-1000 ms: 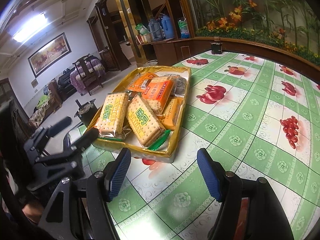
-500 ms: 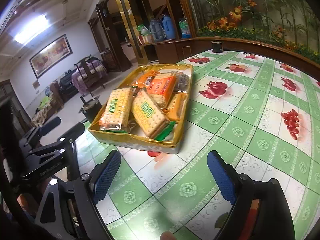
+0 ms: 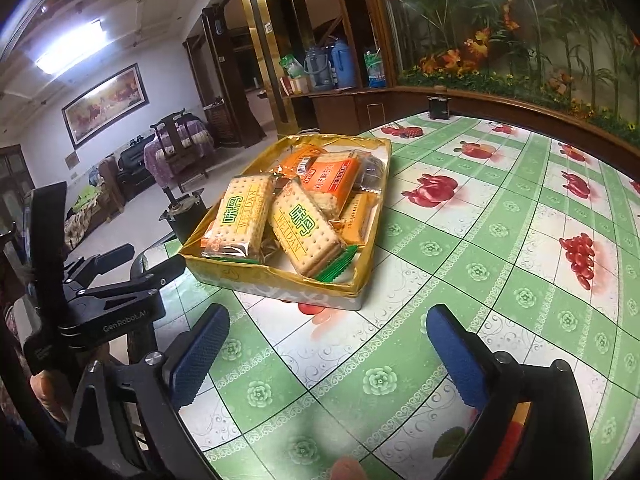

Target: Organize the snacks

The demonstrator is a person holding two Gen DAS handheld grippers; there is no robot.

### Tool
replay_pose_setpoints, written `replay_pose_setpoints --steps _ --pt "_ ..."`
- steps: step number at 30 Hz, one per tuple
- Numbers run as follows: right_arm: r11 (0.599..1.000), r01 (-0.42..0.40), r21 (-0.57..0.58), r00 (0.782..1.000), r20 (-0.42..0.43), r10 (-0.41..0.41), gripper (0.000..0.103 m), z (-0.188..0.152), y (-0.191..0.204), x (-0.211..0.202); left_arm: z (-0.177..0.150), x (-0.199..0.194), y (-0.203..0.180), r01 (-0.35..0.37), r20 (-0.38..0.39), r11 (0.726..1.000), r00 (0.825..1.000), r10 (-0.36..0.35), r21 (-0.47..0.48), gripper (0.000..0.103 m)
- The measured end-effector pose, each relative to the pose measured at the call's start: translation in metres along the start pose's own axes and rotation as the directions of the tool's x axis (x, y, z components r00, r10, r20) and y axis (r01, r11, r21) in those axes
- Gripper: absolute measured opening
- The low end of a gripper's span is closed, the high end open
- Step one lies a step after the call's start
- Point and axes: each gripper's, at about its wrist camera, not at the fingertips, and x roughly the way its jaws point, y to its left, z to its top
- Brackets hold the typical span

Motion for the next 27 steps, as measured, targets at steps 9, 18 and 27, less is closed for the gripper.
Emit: replay_pose_setpoints --steps 9,18,27 --pt "1.0 0.004 0.0 1.0 -0.015 -0.004 0.1 -0.0014 -0.0005 0.0044 -0.0017 0.0 0.0005 -0.009 0.001 1.0 1.0 0.009 0.007 0.088" --pt "1.0 0.0 -0.001 1.0 -0.017 0.0 0.1 -0.0026 0.0005 0.0052 -0.0021 0.0004 0.0008 -0.008 0.001 1.0 1.0 0.008 0.005 0.088" --pt "1.0 0.0 -0.009 1.0 -0.019 0.0 0.1 -0.0041 0.0028 0.0047 -0.0022 0.0016 -0.0007 -0.008 0.002 1.0 1.0 0.008 0.014 0.088"
